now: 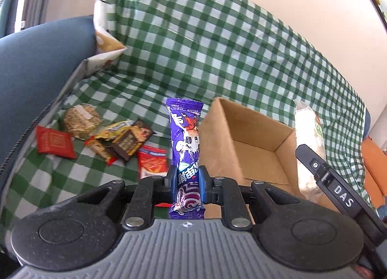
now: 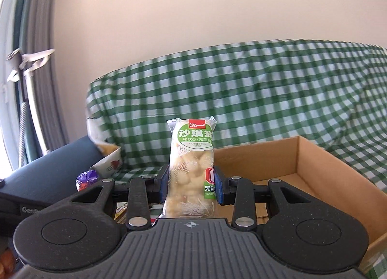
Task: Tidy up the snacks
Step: 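Hold both tools over the box and open them to drop the snacks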
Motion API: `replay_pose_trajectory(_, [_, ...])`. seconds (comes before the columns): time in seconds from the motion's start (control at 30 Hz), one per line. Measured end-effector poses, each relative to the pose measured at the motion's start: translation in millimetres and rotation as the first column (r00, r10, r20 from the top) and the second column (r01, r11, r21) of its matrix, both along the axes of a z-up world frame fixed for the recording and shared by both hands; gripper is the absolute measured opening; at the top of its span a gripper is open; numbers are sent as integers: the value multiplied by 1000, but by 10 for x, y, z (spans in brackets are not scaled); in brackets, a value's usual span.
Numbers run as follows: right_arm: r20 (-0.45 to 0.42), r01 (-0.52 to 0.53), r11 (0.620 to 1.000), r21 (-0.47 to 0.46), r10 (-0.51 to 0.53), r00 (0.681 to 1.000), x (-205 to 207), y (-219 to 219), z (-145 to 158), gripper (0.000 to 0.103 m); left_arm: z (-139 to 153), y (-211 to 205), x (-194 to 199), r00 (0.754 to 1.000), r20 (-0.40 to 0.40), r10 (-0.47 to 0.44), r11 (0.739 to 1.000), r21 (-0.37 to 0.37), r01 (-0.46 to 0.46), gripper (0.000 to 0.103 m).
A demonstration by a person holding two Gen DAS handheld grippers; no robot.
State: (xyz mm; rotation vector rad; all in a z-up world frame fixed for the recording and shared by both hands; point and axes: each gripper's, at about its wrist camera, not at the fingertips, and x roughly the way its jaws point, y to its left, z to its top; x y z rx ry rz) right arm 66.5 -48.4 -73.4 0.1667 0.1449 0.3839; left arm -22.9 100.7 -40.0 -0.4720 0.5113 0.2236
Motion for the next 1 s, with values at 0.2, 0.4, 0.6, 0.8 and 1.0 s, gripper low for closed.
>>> replay_pose_trajectory(0.2, [-37,154,986,57,-152,988,150,-222,-32,38,162,-255,274,998,21,-53,999,12,53,19])
replay_pose_trajectory(0.4, [-96,261,960,103,-252,963,279,-441,-77,38,357,-565,638,991,52,-125,992,35,123,19])
replay_pose_trajectory(0.6, [-73,313,940,135,-305,950,260,-571,-55,38,593,-865,971,976,100,-191,981,63,186,19])
replay_pose_trajectory(0.8, [-32,368,923,114,-367,930,232,-605,-29,40,843,-1050,1164,950,161,-267,963,81,257,23])
replay_pose_trajectory(1.0, [4,385,920,73,-386,922,173,-547,-28,72,868,-1011,901,929,186,-319,941,179,287,56])
